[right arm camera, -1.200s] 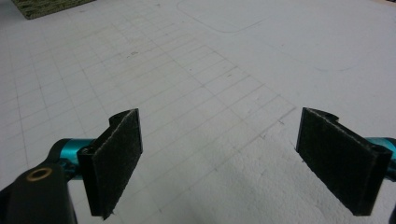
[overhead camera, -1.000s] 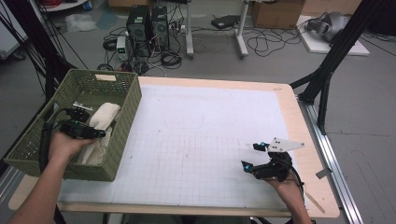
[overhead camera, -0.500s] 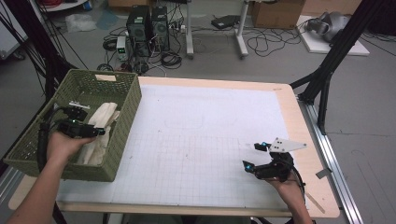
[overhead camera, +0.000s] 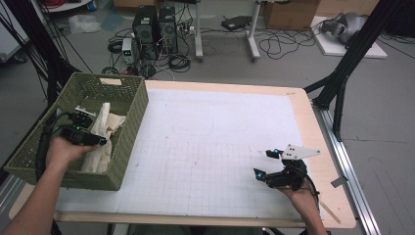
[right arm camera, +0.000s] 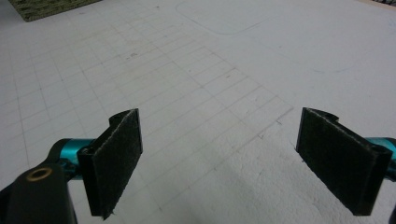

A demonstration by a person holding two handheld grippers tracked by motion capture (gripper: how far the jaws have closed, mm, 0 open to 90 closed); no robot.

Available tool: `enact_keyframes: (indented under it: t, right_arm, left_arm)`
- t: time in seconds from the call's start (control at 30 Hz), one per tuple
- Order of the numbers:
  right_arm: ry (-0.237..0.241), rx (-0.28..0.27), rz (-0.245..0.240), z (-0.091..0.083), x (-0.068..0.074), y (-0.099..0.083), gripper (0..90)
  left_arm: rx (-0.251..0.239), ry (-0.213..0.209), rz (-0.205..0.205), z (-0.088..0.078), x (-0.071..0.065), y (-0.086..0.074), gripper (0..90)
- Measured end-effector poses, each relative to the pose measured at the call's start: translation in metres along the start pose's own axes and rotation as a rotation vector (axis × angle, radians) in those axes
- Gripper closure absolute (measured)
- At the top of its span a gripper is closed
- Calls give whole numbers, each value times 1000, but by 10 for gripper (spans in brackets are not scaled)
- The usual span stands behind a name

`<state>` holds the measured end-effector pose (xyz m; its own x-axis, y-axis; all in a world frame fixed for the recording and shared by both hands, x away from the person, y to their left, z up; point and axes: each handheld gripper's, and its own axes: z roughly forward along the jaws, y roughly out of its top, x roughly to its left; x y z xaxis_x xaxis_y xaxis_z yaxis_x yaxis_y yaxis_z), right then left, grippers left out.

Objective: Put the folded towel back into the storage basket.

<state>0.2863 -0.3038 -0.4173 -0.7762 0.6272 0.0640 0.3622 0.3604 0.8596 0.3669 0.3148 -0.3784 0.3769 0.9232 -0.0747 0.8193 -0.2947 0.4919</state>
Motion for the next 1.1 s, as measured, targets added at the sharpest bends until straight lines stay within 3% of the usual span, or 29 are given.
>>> enact_keyframes:
  t: [0.1, 0.23, 0.37, 0.47, 0.67, 0.77, 0.87, 0.97, 1.1]
  right_arm:
    - [6, 3, -5, 1, 0, 0, 138]
    - [3, 0, -8, 2, 1, 1, 138]
    - [5, -1, -9, 2, 1, 1, 138]
    - [3, -6, -7, 1, 1, 1, 138]
    - [4, -7, -3, 0, 2, 2, 138]
    - [5, -13, -5, -1, 2, 3, 138]
    - [2, -23, -8, -2, 1, 3, 138]
    - [1, -23, -4, -3, 1, 3, 138]
    - [-1, -24, -4, -3, 1, 3, 138]
  left_arm:
    - [53, -79, 20, 5, -2, -1, 721]
    - [136, -92, 70, 13, -7, -3, 689]
    - [168, -79, 91, 20, -10, -5, 621]
    - [185, -69, 110, 22, -12, -7, 617]
    - [205, -27, 149, 24, -14, -8, 683]
    - [221, 1, 176, 24, -15, -9, 790]
    - [244, 27, 234, 24, -20, -8, 851]
    - [263, 27, 278, 23, -23, -8, 854]
    - [272, -5, 286, 22, -23, -8, 856]
